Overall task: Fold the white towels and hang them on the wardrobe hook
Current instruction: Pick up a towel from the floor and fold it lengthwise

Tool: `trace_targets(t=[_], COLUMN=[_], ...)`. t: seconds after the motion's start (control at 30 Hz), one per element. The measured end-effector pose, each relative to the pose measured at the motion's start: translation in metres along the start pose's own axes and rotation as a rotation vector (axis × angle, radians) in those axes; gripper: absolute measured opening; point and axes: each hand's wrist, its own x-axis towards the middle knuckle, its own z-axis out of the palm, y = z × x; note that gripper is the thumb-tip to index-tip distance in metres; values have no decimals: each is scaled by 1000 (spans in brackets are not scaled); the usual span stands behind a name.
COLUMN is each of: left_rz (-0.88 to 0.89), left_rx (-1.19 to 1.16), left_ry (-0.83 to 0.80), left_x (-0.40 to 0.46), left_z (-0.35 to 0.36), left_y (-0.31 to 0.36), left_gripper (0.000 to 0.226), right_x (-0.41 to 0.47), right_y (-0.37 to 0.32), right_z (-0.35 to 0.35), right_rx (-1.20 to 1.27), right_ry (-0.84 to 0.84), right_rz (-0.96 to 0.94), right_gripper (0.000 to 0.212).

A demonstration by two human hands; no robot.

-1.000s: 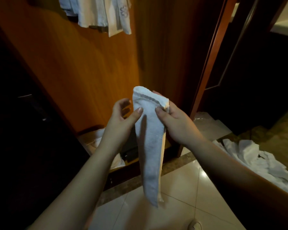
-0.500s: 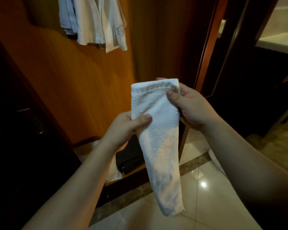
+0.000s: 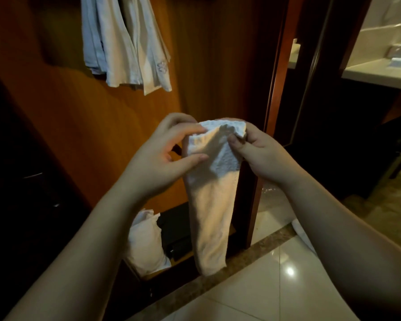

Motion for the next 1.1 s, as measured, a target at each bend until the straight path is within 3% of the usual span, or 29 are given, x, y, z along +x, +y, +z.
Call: trace_targets(t=[0.07, 0.17, 0.27, 0.33, 0.43, 0.53, 0.6, 0.67, 0.77, 0.87, 1.0, 1.03, 1.1], left_rz=[8, 1, -22, -57, -152, -261, -369, -553, -665, -682, -710, -721, -754], left_rx=[210, 457, 513, 470, 219, -519, -838, -886, -694, -710, -880, -905, -938], left_ry=[-100, -226, -302, -264, -87, 109, 144, -36, -355, -290, -169, -147, -95], left_x=[7, 17, 24, 26, 26, 23, 21, 14, 3, 1, 11, 15, 25], left_z=[-11, -21, -29, -31, -22, -1, 14, 28, 46, 51, 49, 49, 45], left_y=[2, -2, -1, -1, -3, -5, -10, -16, -24, -28, -27, -27, -26], left_gripper=[18, 25, 19, 17, 17, 29, 50, 66, 49, 43, 42, 42, 46], right_x=[1, 1, 4, 7, 11, 14, 16, 20, 26, 36, 41, 37, 19], right_y=[-1, -3, -4, -5, -8, -11, -14, -12, -11, -5, 23, 28, 47], right_z=[1, -1, -2, -3, -4, -4, -4, -6, -11, -16, -16, -9, 8], right_rx=[-16, -66, -155, -158, -144, -115, -75, -16, 63, 207, 674, 683, 634], right_ry=[-7, -29, -59, -32, 43, 121, 153, 182, 289, 324, 263, 269, 265], right_rz=[1, 3, 10, -5, -36, -74, -90, -92, -71, 29, 372, 438, 567], right_gripper=[21, 18, 16, 18, 22, 22, 20, 17, 16, 22, 68, 72, 51])
